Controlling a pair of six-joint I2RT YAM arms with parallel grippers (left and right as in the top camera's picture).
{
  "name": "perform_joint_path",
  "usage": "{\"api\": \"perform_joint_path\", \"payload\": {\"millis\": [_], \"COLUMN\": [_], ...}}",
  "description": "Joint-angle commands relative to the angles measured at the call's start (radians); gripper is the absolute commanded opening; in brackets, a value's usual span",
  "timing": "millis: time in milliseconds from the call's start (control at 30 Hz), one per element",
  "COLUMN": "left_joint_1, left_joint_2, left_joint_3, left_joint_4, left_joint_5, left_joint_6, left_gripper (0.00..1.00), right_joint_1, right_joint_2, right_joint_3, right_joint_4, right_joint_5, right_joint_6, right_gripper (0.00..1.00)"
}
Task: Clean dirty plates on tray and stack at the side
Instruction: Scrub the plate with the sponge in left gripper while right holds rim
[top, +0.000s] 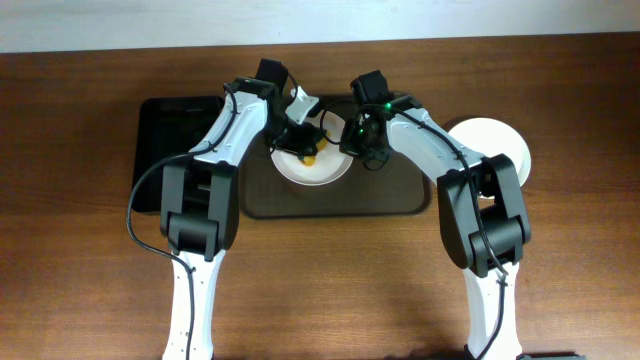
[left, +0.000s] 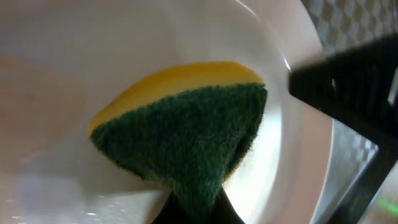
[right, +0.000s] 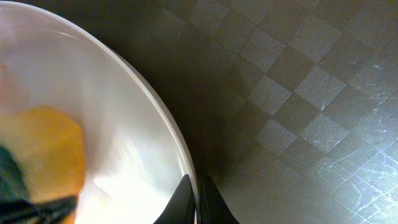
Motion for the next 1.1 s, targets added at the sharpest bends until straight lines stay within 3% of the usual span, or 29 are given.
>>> {"api": "perform_joint_path", "payload": {"millis": [0,133,233,367,433,633,767,1067], "left_joint_1": [0.022,0.033,0.034,0.034,0.032,0.023,-0.005,-0.052], "left_joint_2": [0.027,0.027,0.027,0.027,0.027,0.027,0.027,0.027], "left_joint_3": [-0.011,-0.011,-0.011,-0.011,-0.011,-0.011,-0.011,-0.011], "left_joint_4": [0.088,0.111,0.064,-0.003,-0.036,-0.212,-0.245,-0.093], "left_joint_5": [-0.16,-0.372,-0.505,-0.532,-0.473,-0.11,-0.044,0.062], "left_joint_6": [-0.179,-0.308,-0.324,-0.324,-0.317,-0.162,-0.162,-0.236], "left_gripper": [0.01,0.01,0.01,0.01,0.01,0.01,0.01,0.01], "right_joint_1": [-0.003,-0.003,-0.003,-0.003,-0.003,-0.003,-0.003,-0.003], "right_joint_2": [0.025,0.025,0.025,0.025,0.025,0.025,0.025,0.025], "right_joint_3": [-0.022,-0.022,-0.022,-0.022,-0.022,-0.022,-0.022,-0.022], "right_joint_4": [-0.002,-0.002,-0.002,-0.001,-0.001,-0.002,0.0,-0.002], "right_joint_5": [0.042,0.042,0.042,0.041,0.042,0.041,0.041,0.042], "right_joint_6": [0.017,0.013,0.013,0.013,0.013,0.013,0.013,0.013], "right_gripper": [0.04,0.04,0.04,0.04,0.04,0.04,0.04,0.04]}}
